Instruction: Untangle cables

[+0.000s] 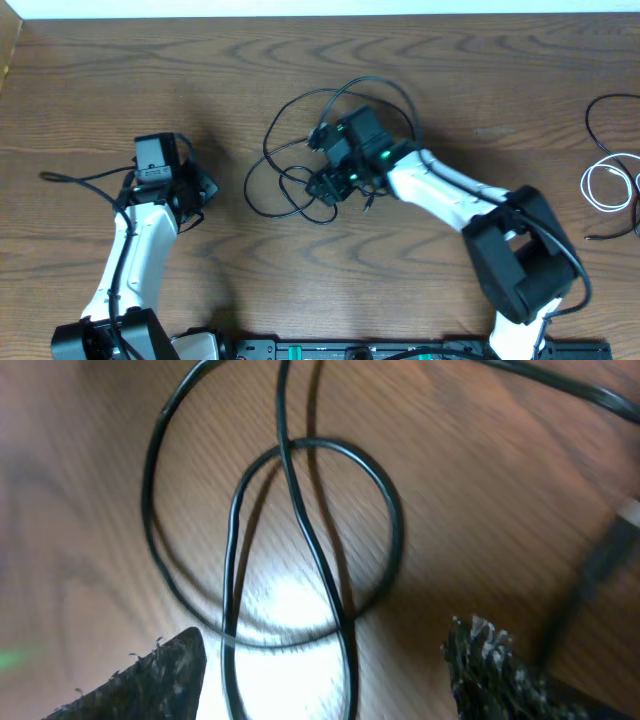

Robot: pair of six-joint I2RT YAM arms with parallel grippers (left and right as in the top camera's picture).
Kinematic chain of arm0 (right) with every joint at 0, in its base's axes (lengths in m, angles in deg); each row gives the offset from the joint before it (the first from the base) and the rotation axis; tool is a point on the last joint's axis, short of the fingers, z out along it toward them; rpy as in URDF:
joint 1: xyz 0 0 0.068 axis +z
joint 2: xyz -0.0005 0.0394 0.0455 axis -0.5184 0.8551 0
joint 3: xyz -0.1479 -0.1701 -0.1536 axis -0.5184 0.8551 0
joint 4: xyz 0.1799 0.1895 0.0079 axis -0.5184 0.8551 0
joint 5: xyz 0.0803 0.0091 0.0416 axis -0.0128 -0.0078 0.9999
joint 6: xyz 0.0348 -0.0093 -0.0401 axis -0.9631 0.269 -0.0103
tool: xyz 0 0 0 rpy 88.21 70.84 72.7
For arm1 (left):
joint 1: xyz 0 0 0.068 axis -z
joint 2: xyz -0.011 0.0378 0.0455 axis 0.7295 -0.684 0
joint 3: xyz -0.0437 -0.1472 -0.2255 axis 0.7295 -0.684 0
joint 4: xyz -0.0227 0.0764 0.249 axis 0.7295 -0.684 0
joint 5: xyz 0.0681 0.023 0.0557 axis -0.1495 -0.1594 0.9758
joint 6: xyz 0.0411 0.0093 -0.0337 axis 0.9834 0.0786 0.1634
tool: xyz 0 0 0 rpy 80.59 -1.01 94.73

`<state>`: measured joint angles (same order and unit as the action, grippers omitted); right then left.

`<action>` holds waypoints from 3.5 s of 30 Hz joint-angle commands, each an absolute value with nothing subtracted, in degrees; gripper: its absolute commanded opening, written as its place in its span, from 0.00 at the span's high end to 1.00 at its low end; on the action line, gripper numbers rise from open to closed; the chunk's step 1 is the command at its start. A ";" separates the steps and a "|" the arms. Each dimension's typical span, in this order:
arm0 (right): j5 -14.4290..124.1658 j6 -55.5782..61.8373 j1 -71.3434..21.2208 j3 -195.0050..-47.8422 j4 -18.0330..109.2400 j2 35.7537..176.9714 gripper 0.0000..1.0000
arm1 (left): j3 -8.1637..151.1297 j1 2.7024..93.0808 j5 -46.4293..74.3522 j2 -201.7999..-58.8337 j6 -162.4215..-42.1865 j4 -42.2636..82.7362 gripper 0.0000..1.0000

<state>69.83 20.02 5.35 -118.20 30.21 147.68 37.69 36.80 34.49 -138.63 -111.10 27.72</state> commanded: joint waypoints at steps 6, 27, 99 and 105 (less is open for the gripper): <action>52.48 17.56 13.66 -118.24 26.62 152.47 0.27 | 37.63 35.23 33.02 -138.00 -112.02 27.44 0.90; 19.69 4.18 15.01 -119.71 31.98 150.59 0.99 | 37.63 35.23 33.00 -138.00 -112.02 26.78 0.90; 49.07 26.67 -37.79 -123.75 66.42 123.18 0.01 | 46.65 54.59 40.23 -138.00 -92.24 15.33 0.22; 52.26 23.24 -36.48 -123.66 72.21 121.85 0.01 | 51.88 54.92 40.74 -135.88 -92.22 -1.06 0.14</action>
